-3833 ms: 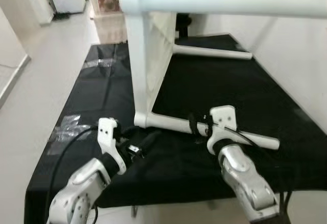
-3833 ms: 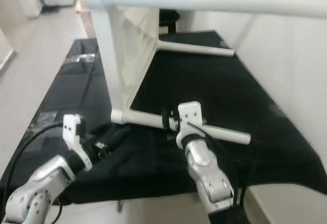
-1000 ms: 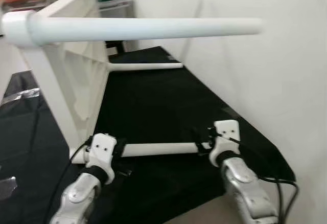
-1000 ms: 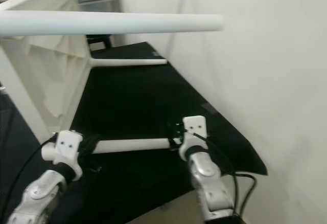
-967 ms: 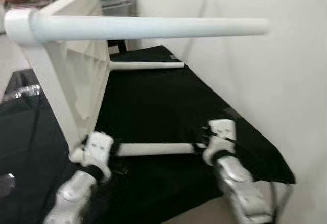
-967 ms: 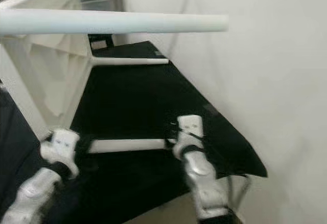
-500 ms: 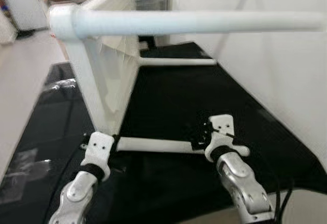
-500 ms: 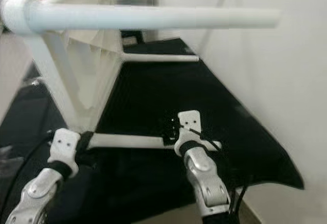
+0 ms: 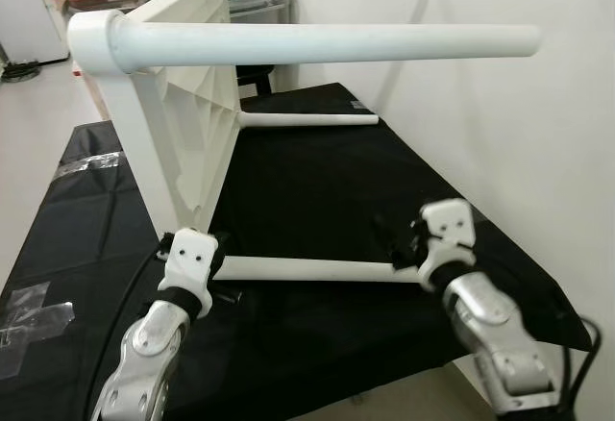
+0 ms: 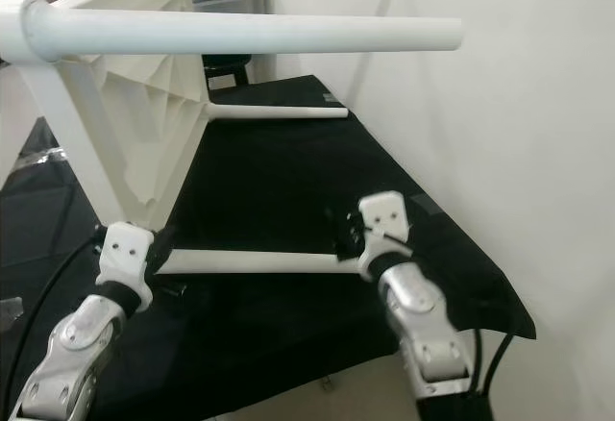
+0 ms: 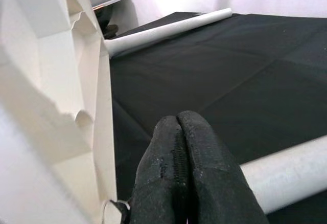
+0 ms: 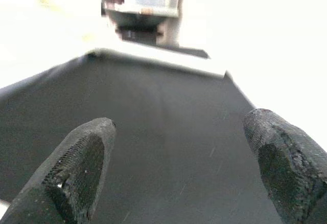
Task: Building children table
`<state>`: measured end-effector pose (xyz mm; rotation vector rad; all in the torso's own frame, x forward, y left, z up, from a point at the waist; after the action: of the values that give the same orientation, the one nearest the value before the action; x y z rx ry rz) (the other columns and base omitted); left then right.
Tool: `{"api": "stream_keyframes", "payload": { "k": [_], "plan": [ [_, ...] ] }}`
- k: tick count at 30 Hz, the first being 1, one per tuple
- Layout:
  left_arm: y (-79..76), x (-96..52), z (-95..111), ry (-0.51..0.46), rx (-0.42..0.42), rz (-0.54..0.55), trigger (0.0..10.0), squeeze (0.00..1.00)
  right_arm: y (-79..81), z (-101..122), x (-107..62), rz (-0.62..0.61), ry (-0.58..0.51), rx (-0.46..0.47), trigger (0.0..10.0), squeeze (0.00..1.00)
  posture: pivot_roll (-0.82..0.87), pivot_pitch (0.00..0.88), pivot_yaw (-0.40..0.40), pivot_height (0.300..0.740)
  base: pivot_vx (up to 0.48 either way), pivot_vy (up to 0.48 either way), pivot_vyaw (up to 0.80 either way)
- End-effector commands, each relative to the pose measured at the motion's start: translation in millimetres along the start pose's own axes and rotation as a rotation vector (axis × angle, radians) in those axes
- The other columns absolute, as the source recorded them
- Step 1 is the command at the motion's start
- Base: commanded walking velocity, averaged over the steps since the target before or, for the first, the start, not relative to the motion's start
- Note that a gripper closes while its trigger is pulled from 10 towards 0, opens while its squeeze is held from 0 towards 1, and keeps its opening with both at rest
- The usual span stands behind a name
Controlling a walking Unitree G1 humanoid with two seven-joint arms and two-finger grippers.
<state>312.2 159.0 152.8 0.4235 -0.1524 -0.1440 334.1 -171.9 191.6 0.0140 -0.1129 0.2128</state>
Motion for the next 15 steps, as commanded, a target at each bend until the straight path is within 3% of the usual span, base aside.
{"api": "stream_keyframes", "payload": {
  "k": [1, 2, 3, 4, 6, 8, 10, 11, 13, 14, 15],
  "plan": [
    [7.6, 3.3, -5.5, 0.015, 0.019, 0.024, 10.0, 0.00, -3.2, 14.3, -1.6, 0.016, -0.041, -0.091, 10.0, 0.00, -0.08, 0.075, 0.025, 0.740, 0.000, 0.000, 0.00],
    [7.6, 3.3, -5.5, 0.015, 0.019, 0.024, 10.0, 0.00, -3.2, 14.3, -1.6, 0.016, -0.041, -0.091, 10.0, 0.00, -0.08, 0.075, 0.025, 0.740, 0.000, 0.000, 0.00],
    [11.9, 9.0, -4.3, 0.010, 0.010, 0.038, 10.0, 0.00, -7.3, 32.5, -3.7, 0.032, -0.085, -0.209, 10.0, 0.00, -0.09, 0.077, 0.026, 0.740, 0.000, 0.000, 0.00],
    [11.9, 9.0, -4.3, 0.010, 0.010, 0.038, 10.0, 0.00, -7.3, 32.5, -3.7, 0.032, -0.085, -0.209, 10.0, 0.00, -0.09, 0.077, 0.026, 0.740, 0.000, 0.000, 0.00],
    [17.9, 16.8, -4.9, 0.011, -0.012, 0.056, 10.0, 0.00, -6.4, 63.7, -10.9, 0.084, -0.153, -0.457, 10.0, 0.00, -0.11, 0.081, 0.034, 0.740, 0.000, 0.000, 0.00],
    [17.9, 16.8, -4.9, 0.011, -0.012, 0.056, 10.0, 0.00, -6.4, 63.7, -10.9, 0.084, -0.153, -0.457, 10.0, 0.00, -0.11, 0.081, 0.034, 0.740, 0.000, 0.000, 0.00],
    [21.5, 19.4, -8.9, 0.023, -0.038, 0.069, 10.0, 0.00, 0.0, 98.0, -23.4, 0.123, -0.242, -0.713, 10.0, 0.00, -0.14, 0.090, 0.046, 0.740, 0.000, 0.000, 0.00],
    [21.5, 19.4, -8.9, 0.023, -0.038, 0.069, 10.0, 0.00, 0.0, 98.0, -23.4, 0.123, -0.242, -0.713, 10.0, 0.00, -0.14, 0.090, 0.046, 0.740, 0.000, 0.000, 0.00],
    [28.1, 20.4, -14.9, 0.042, -0.074, 0.097, 10.0, 0.00, 9.2, 140.5, -37.7, 0.095, -0.398, -0.930, 10.0, 0.00, -0.16, 0.093, 0.055, 0.740, 0.000, 0.000, 0.00],
    [28.1, 20.4, -14.9, 0.042, -0.074, 0.097, 10.0, 0.00, 9.2, 140.5, -37.7, 0.095, -0.398, -0.930, 10.0, 0.00, -0.16, 0.093, 0.055, 0.740, 0.000, 0.000, 0.00],
    [31.5, 21.2, -17.1, 0.047, -0.087, 0.110, 10.0, 0.00, 14.5, 157.2, -42.5, 0.082, -0.468, -1.000, 10.0, 0.00, -0.17, 0.094, 0.057, 0.740, 0.000, 0.000, 0.00]
  ]
}}
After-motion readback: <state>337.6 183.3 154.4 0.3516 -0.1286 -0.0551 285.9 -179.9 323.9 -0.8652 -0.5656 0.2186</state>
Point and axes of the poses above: a point about 5 cm out from each wrist's last joint towards the gripper, its own x axis pointing out of the wrist towards the gripper, its own z axis along the axis of the wrist's last joint, y = z × x, the point moved 3 cm from there along x, pointing out of the wrist towards the gripper, and after that the axes turned 13 degrees about x, right-handed, at the moved point
